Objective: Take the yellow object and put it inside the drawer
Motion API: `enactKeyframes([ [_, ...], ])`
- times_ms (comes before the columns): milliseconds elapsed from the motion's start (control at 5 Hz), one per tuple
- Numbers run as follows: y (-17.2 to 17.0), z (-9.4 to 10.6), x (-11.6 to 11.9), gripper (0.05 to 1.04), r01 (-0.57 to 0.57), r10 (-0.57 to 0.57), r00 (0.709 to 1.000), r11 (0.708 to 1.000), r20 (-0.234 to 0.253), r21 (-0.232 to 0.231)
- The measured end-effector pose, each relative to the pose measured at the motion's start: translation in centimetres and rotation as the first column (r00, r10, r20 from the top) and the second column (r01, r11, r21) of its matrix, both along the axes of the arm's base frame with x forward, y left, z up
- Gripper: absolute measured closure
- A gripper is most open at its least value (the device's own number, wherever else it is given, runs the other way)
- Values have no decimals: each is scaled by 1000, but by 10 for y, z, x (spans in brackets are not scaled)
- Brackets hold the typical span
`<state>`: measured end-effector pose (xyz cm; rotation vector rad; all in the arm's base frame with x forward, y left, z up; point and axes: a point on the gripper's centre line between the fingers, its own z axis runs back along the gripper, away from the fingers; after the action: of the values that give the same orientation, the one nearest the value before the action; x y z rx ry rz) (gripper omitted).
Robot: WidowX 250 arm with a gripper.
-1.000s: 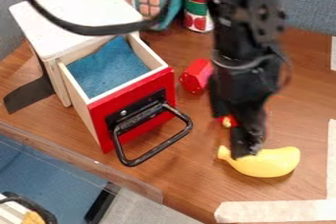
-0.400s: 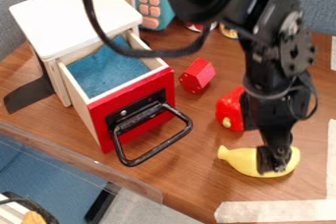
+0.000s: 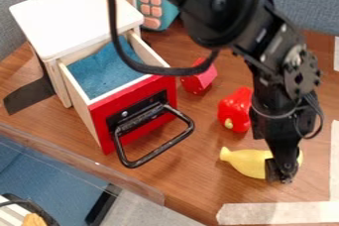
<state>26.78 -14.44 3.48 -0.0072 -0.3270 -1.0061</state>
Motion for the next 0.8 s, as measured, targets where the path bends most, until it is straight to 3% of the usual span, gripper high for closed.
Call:
enactKeyframes([
  [400,-1,-17,-4,118,-2,2,999,1000,-36,-1],
  [600,1,-20,-6,404,-15,15,999,1000,-44,-1],
  [800,0,-15,-12,552,-19,18,998,1000,-57,-17],
])
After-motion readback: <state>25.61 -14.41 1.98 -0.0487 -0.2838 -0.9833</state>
